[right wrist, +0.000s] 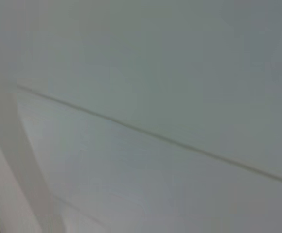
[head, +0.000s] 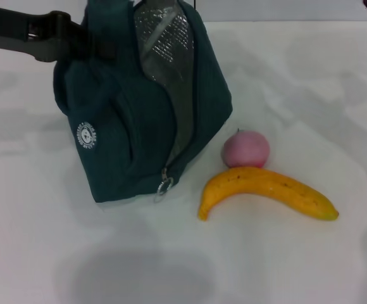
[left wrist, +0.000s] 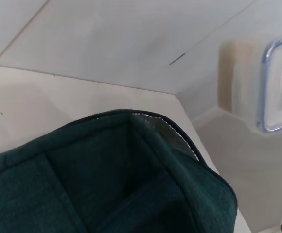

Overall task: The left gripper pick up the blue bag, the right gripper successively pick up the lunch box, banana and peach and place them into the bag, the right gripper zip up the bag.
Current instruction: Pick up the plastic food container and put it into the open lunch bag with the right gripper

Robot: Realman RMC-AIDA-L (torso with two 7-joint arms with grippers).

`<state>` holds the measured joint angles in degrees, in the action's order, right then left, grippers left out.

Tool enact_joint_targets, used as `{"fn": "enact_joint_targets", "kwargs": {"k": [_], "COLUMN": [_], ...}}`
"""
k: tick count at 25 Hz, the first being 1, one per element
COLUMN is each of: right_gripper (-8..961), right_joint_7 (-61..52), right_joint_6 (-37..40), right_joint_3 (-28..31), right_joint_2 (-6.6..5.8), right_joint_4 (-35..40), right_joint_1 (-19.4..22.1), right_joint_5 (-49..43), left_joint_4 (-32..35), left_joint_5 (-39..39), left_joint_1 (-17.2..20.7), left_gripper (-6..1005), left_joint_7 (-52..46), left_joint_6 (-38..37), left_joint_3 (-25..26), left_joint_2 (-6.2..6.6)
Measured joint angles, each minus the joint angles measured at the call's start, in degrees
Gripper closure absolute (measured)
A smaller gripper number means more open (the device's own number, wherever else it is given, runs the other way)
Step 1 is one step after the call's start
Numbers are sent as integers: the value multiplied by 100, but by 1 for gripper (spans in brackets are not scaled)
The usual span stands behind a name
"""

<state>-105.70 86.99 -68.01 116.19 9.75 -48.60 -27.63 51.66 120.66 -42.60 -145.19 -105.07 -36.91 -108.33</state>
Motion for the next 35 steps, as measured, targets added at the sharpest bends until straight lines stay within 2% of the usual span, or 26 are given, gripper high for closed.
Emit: {"fn": "enact_joint_targets", "kwargs": {"k": [7,13,20,24,35], "right_gripper": [832,823,813,807,791], "right_joint_7": [-41,-71,-3,57,212], "right_joint_6": [-64,-242,-813,-965,-1061], "right_joint_3": [-437,-1393,-2330,-2724,-3024], "right_joint_2": [0,0,0,0,0], "right_joint_4": [-24,7,666,726,736], "right_joint_1": [-393,-435,-113,-28,262], "right_joint_5": [99,818,1299,1454,1472], "left_joint_4": [2,-1,-6,-7,-7], "left_joint_5": [-18,-35,-43,-43,-43], "left_joint_1": [-3,-20,-33,-32,30], "left_gripper": [953,952,952,952,952], "left_joint_7": [21,41,50,58,83], "left_joint_6": [11,60,69,80,113], "left_joint_3": [0,0,0,8,35], "left_joint_2": [-81,-138,-186,-199,-198]}}
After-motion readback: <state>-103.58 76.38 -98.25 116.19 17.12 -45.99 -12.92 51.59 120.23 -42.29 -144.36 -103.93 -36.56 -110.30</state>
